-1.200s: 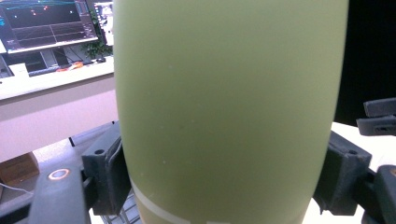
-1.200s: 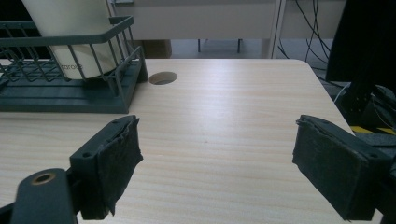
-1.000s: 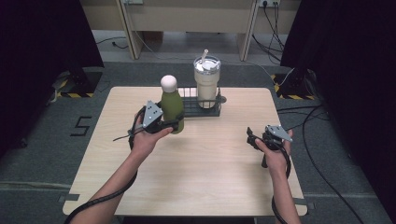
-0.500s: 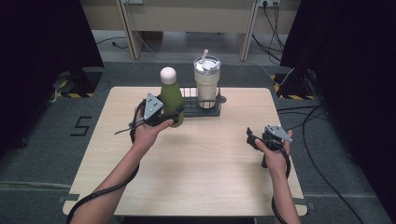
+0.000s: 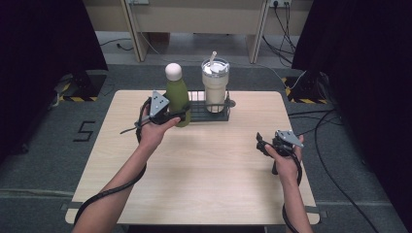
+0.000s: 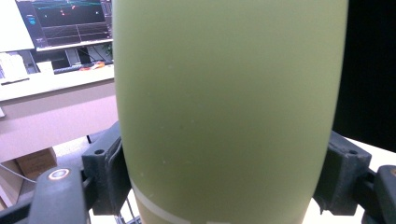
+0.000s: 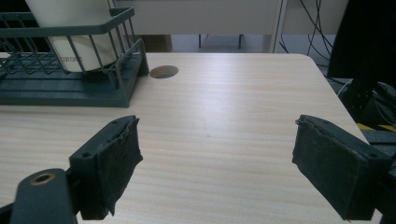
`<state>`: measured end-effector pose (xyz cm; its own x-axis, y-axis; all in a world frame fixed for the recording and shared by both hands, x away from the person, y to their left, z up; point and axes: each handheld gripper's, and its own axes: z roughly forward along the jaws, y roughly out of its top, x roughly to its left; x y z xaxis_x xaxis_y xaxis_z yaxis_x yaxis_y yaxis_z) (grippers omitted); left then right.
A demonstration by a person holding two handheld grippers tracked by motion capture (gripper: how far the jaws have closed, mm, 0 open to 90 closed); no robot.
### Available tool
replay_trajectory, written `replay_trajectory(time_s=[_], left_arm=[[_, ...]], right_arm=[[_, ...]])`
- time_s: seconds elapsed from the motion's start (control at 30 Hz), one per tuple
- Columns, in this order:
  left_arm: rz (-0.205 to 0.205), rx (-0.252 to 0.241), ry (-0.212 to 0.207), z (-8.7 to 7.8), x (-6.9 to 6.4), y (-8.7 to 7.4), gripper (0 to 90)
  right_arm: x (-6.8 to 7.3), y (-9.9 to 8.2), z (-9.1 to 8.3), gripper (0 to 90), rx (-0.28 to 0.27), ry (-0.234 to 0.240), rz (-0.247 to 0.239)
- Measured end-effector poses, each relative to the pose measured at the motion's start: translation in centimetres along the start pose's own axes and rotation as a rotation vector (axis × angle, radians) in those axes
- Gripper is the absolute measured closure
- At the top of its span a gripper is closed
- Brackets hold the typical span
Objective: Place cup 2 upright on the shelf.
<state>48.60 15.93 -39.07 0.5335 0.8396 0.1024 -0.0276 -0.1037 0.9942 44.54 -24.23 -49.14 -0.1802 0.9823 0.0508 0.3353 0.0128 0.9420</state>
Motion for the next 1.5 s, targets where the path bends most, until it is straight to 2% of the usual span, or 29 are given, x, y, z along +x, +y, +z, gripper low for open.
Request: replay_trajectory(time_s=[0.47, 0.5, 0.97, 1.03, 1.27, 1.5], left_arm=[[-0.012, -0.007, 0.012, 1.0, 0.6, 0.4, 20.1], [0.001, -0.011, 0.013, 1.1, 0.7, 0.5, 20.1], [-0.013, -0.018, 0.028, 1.9, 1.2, 1.5, 20.1], [0.0, -0.023, 0.031, 2.0, 1.4, 1.6, 20.1], [-0.014, -0.019, 0.035, 2.5, 1.5, 1.8, 20.1], [-0.006, -0.026, 0.04, 3.3, 1.7, 2.1, 20.1]], right_arm=[[-0.1, -0.2, 0.1, 14.9, 0.007, -0.002, 0.005], [-0.1, -0.2, 0.1, 14.9, 0.006, -0.003, 0.006], [0.0, -0.2, 0.1, 14.9, 0.008, 0.0, 0.0], [0.0, -0.2, 0.1, 14.9, 0.008, -0.001, 0.0], [-0.1, -0.2, 0.2, 14.9, 0.01, -0.001, 0.002], [-0.1, -0.4, 0.3, 14.9, 0.016, -0.003, 0.002]])
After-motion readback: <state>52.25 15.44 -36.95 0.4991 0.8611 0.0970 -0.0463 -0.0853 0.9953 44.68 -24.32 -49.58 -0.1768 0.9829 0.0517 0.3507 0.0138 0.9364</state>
